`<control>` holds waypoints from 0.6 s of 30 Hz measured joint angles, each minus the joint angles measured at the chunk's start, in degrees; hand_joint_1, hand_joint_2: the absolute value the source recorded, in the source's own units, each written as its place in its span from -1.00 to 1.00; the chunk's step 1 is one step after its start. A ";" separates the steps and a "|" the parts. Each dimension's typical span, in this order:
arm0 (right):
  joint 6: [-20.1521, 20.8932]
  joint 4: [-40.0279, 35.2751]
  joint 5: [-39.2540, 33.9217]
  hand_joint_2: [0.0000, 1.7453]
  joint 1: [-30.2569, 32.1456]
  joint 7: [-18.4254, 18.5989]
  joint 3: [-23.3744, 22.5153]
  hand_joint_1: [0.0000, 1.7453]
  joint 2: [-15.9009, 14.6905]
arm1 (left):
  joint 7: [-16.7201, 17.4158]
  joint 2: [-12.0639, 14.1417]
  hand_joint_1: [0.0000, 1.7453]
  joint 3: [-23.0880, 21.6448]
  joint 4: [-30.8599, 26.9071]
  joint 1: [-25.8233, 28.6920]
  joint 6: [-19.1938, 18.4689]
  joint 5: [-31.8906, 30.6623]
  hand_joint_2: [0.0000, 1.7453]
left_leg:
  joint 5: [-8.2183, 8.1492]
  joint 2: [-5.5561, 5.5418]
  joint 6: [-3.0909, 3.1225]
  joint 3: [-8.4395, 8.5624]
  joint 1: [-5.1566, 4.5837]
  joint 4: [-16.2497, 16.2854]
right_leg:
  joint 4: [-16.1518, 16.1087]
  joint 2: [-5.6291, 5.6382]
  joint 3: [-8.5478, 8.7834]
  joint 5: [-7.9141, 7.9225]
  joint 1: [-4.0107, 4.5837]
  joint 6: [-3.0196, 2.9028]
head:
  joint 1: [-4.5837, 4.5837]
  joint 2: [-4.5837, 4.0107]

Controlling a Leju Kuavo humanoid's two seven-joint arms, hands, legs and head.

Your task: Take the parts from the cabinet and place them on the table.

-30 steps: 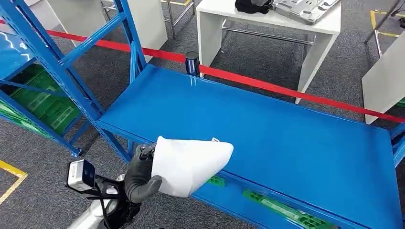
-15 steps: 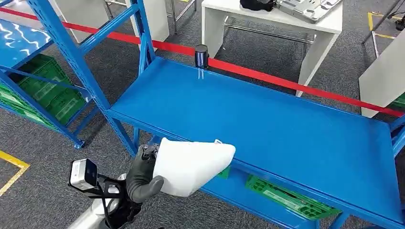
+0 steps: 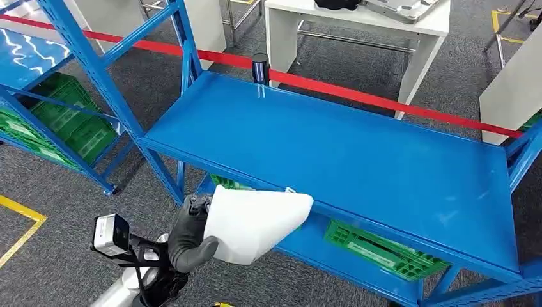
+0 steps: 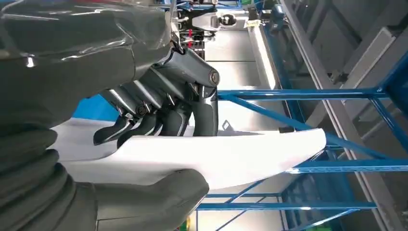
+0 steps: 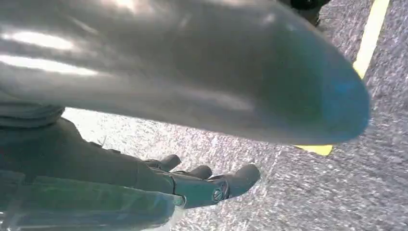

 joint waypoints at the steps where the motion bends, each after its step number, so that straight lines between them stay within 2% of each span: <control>1: -0.02 0.00 0.00 -1.00 -0.02 0.00 0.00 -1.00 0.04 | -0.11 0.00 1.00 0.04 0.00 -0.03 0.00 -0.02 1.00 | 1.68 -0.05 0.69 4.02 -0.24 -6.01 | -0.01 0.06 -0.19 0.32 0.13 0.15 | 0.00 0.00; 2: -0.02 -0.04 0.00 -1.00 -0.06 0.00 0.00 -1.00 0.20 | -0.15 0.00 1.00 0.13 0.00 -0.15 0.00 0.00 1.00 | 0.97 -0.08 1.59 6.58 -0.55 -10.40 | -0.03 0.05 -0.22 0.58 -0.03 0.24 | 0.02 0.00; 3: -0.07 -0.15 0.00 -1.00 -0.11 0.00 0.00 -1.00 0.61 | -0.22 -0.02 1.00 0.20 0.00 -0.11 0.00 -0.02 1.00 | 1.31 0.15 1.73 6.83 -0.81 -10.53 | -0.27 0.00 -0.38 1.05 0.11 0.87 | 0.22 0.00; 5: -0.13 -0.15 0.00 -1.00 -0.30 0.11 0.00 -1.00 0.48 | -0.44 0.02 1.00 0.24 0.04 -0.32 0.00 -0.02 1.00 | 1.70 0.11 2.19 6.46 -1.39 -10.84 | -0.35 -0.16 -0.48 1.54 -0.51 1.43 | -0.24 0.00; 6: -0.15 -0.15 0.00 -1.00 -0.39 0.15 0.00 -1.00 0.61 | -0.50 0.02 1.00 0.26 0.04 -0.35 0.00 -0.02 1.00 | 2.16 0.14 2.67 6.37 -1.53 -11.15 | -0.70 -0.16 -0.43 1.96 -0.39 1.94 | -0.24 0.00; 7: -0.17 -0.15 0.02 -1.00 -0.41 0.15 0.00 -1.00 0.63 | -0.63 -0.13 1.00 0.24 0.04 -0.40 0.00 -0.02 1.00 | 3.50 0.33 3.13 6.72 -0.88 -12.79 | -0.66 -0.19 -0.63 2.14 -0.08 2.09 | -0.22 0.00; 8: -0.22 -0.15 0.04 -1.00 -0.42 0.17 0.00 -1.00 0.61 | -0.70 -0.24 1.00 0.24 0.11 -0.53 0.00 -0.02 1.00 | 4.24 0.51 3.13 6.65 -0.88 -13.40 | 0.34 -0.19 -1.49 1.17 -0.10 1.93 | -0.13 0.00; 9: -0.22 -0.15 0.13 -1.00 -0.52 0.20 0.02 -1.00 0.65 | -0.79 -0.44 1.00 0.22 0.15 -0.69 0.00 -0.02 1.00 | 4.95 0.54 3.86 6.04 -0.85 -13.51 | 3.55 -0.15 -3.04 -1.47 -0.11 1.34 | -0.02 0.00; 10: -0.22 -0.15 0.13 -1.00 -0.63 0.24 0.02 -1.00 0.66 | -0.81 -0.53 1.00 0.24 0.20 -0.63 0.00 -0.02 1.00 | 5.37 0.56 3.59 5.36 -0.91 -13.50 | 8.02 -0.16 -4.69 -3.96 -0.15 1.01 | 0.04 0.00; 12: -0.22 -0.15 0.17 -1.00 -0.71 0.46 0.02 -1.00 0.50 | -0.77 -0.70 1.00 0.20 0.33 -0.42 0.00 0.07 1.00 | 6.26 0.58 3.61 4.02 -1.07 -13.28 | 15.66 -0.16 -7.20 -7.36 -0.19 1.06 | 0.00 0.00; 13: -0.22 -0.15 0.20 -1.00 -0.70 0.53 0.02 -1.00 0.50 | -0.61 -1.00 1.00 0.26 0.33 -0.12 0.26 0.26 1.00 | 6.61 0.58 3.50 3.33 -1.07 -13.11 | 16.32 -0.17 -6.86 -7.53 -0.21 1.50 | 0.00 0.00; 14: -0.22 -0.13 0.24 -1.00 -0.69 0.59 0.02 -1.00 0.44 | -0.37 -1.31 1.00 0.26 0.33 0.29 0.74 0.24 1.00 | 6.89 0.58 3.38 2.77 -1.03 -12.87 | 14.29 -0.18 -5.06 -6.99 -0.28 1.96 | 0.00 0.00; 16: -0.22 -0.11 0.24 -1.00 -0.78 0.63 0.02 -1.00 0.26 | 0.09 -1.90 1.00 0.09 0.18 0.88 1.31 -0.17 1.00 | 7.19 0.58 3.01 1.44 -0.84 -11.67 | 3.98 -0.21 1.74 -4.22 -0.56 3.20 | 0.00 0.00; 17: -0.22 -0.11 0.24 -1.00 -0.98 0.63 0.02 -1.00 0.24 | 0.11 -2.10 1.00 0.02 0.00 0.95 1.40 -0.17 1.00 | 7.17 0.62 2.90 0.74 -0.89 -10.65 | -0.64 -0.22 4.21 -4.17 -0.76 3.25 | 0.07 0.00; 18: -0.22 -0.11 0.24 -1.00 -1.08 0.66 0.04 -1.00 0.39 | 0.17 -2.19 1.00 0.02 -0.20 1.02 1.62 -0.20 1.00 | 7.21 0.64 2.49 0.10 -1.37 -10.15 | 0.10 0.00 3.44 -3.82 -0.31 2.67 | 0.09 0.00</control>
